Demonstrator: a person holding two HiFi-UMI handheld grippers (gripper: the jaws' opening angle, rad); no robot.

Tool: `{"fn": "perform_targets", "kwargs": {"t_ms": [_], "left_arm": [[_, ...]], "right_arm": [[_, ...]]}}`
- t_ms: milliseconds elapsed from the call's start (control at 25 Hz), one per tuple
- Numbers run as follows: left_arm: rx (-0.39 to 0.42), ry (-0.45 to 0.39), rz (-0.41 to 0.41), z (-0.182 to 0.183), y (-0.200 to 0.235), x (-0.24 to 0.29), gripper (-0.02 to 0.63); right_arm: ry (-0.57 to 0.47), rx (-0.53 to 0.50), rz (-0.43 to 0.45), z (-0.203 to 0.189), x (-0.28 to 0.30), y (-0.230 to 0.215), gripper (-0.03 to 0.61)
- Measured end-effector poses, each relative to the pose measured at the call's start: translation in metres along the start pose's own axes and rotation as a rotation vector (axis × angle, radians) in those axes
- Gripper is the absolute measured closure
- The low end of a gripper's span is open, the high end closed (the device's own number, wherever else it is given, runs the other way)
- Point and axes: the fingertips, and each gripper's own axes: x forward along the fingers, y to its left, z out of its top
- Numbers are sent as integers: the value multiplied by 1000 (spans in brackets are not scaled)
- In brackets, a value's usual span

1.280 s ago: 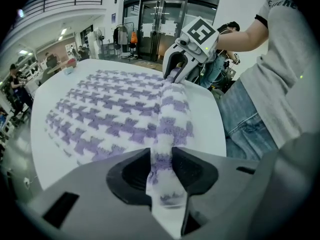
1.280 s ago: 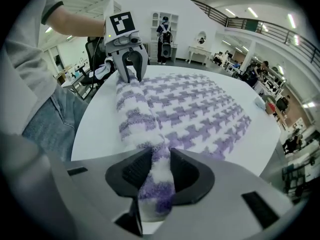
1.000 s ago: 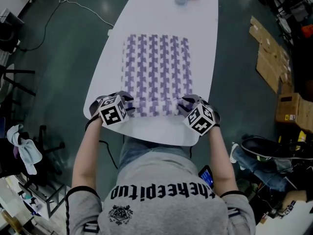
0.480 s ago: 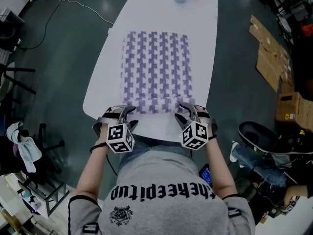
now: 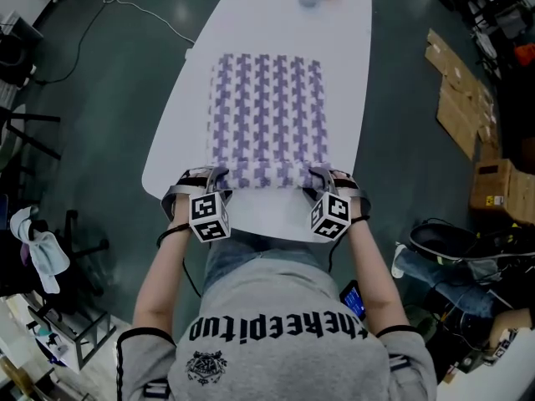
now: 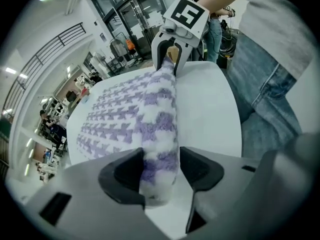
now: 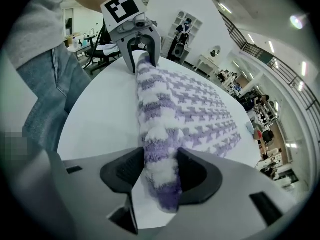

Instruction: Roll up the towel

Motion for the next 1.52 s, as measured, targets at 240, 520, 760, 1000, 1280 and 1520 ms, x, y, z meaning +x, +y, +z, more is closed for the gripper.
{"fn": "perform_targets", "kwargs": {"t_ms": [240, 520, 760, 1000, 1280, 1520], "left_arm": [[-10, -14, 17, -2, -1, -7, 508], [-41, -60, -135, -7, -40, -32, 512], [-84, -88, -274, -1, -62, -32, 512], [-136, -115, -374, -1, -51, -32, 506], [-252, -161, -431, 2, -16, -27, 500], [-303, -152, -415, 1, 10, -20, 497]], "right_arm": [[-8, 6, -32, 3, -7, -1, 492], [-31, 50, 76, 10, -28, 36, 494], [-34, 109, 205, -2, -30, 55, 492], [-67, 188, 253, 4, -34, 38, 482], [-102, 244, 242, 4, -35, 3, 460], [-111, 306, 227, 2, -26, -17, 449]]}}
